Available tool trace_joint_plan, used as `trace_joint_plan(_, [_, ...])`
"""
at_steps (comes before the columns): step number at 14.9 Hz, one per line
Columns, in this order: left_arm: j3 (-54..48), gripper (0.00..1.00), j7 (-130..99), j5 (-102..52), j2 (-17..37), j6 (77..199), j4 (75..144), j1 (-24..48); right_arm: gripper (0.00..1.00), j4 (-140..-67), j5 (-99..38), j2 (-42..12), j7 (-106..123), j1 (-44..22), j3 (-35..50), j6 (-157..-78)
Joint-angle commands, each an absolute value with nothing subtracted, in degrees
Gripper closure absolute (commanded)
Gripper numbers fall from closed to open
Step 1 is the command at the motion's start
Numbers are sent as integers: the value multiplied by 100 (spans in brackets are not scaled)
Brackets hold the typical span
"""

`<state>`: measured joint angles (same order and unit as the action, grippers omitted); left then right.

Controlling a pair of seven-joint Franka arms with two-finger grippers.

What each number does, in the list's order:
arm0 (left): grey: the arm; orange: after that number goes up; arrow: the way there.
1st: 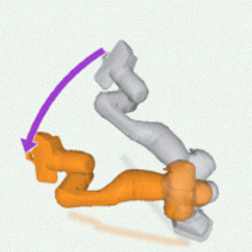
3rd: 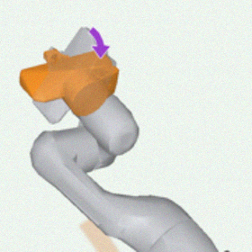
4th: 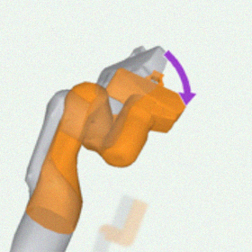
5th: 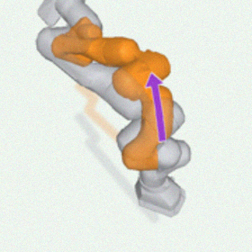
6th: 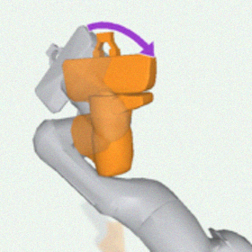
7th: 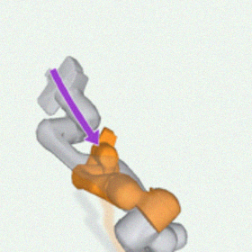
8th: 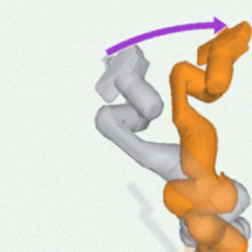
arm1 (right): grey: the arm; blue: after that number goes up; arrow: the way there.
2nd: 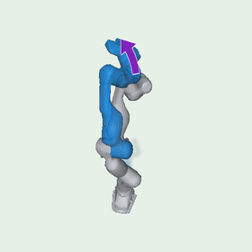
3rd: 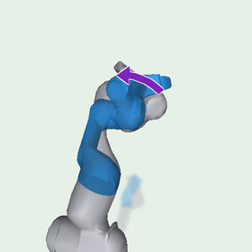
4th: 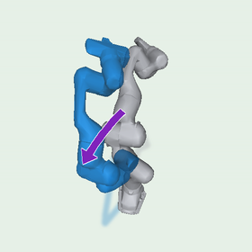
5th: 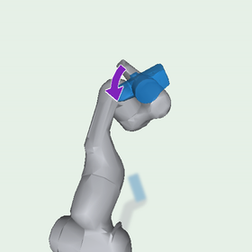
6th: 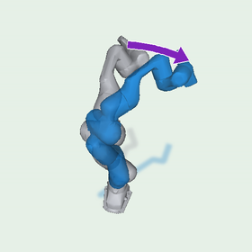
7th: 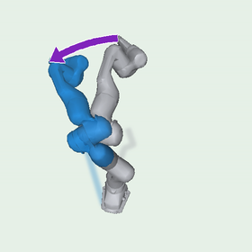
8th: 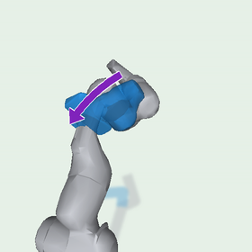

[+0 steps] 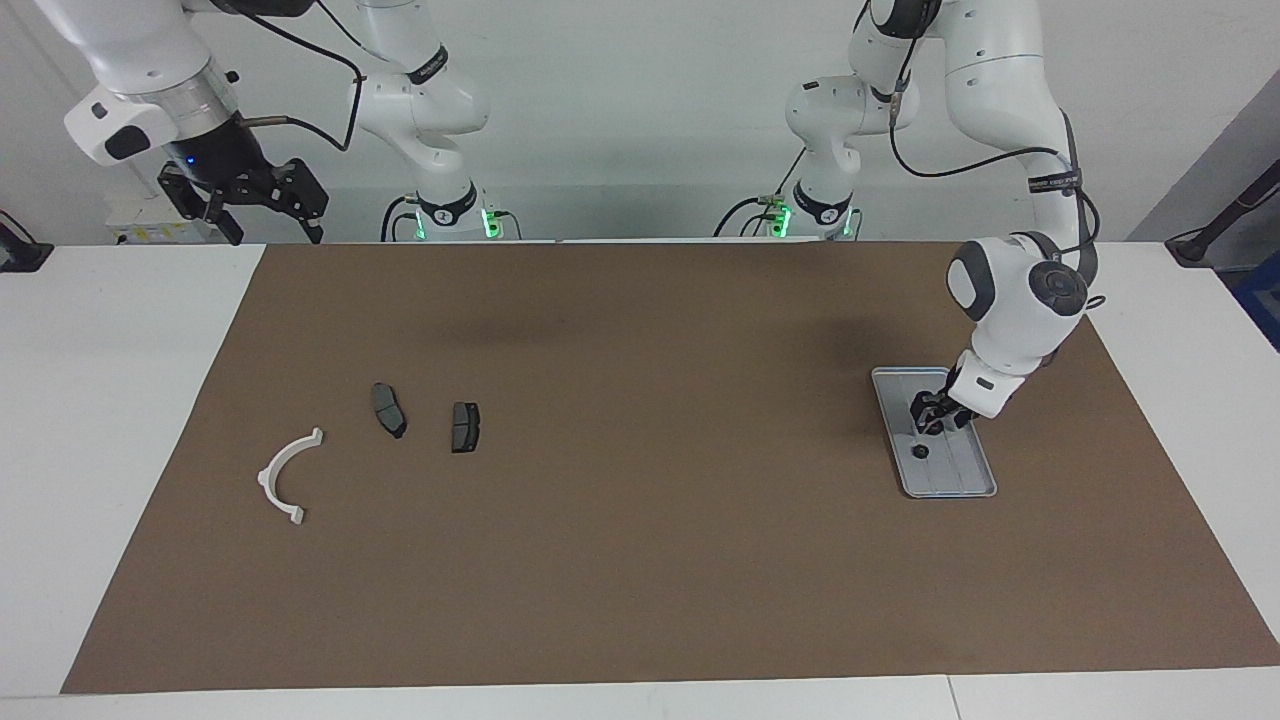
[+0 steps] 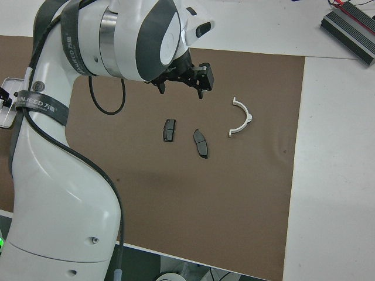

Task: Place bearing gear from tray to pile
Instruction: 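Reach the left gripper down to the tray and grasp a bearing gear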

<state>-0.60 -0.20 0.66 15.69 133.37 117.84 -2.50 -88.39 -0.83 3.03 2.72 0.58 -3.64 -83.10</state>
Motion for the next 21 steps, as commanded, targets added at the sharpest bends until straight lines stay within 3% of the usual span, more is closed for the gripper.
trace_joint_plan(1, [-97,39,18,149,1521,13509,11927,-290,0,-8895,18,378,325,-9,-413,-8262])
trace_joint_plan(7, [-97,46,0,141,1520,13588,11971,-264,0,-8895,18,378,316,-35,-413,-8262])
trace_joint_plan(10, [-97,58,9,141,1521,13597,11979,-255,0,-8903,18,369,290,-44,-413,-8271])
trace_joint_plan(12, [-97,73,26,149,1521,13649,11979,-255,0,-8912,18,369,281,-96,-413,-8323])
trace_joint_plan(14, [-97,100,26,141,1521,13641,11971,-246,0,-8912,18,360,281,-140,-422,-8332])
trace_joint_plan(21, [-105,100,-52,141,1257,12457,11348,-158,0,-8903,9,343,238,-341,-535,-8358])
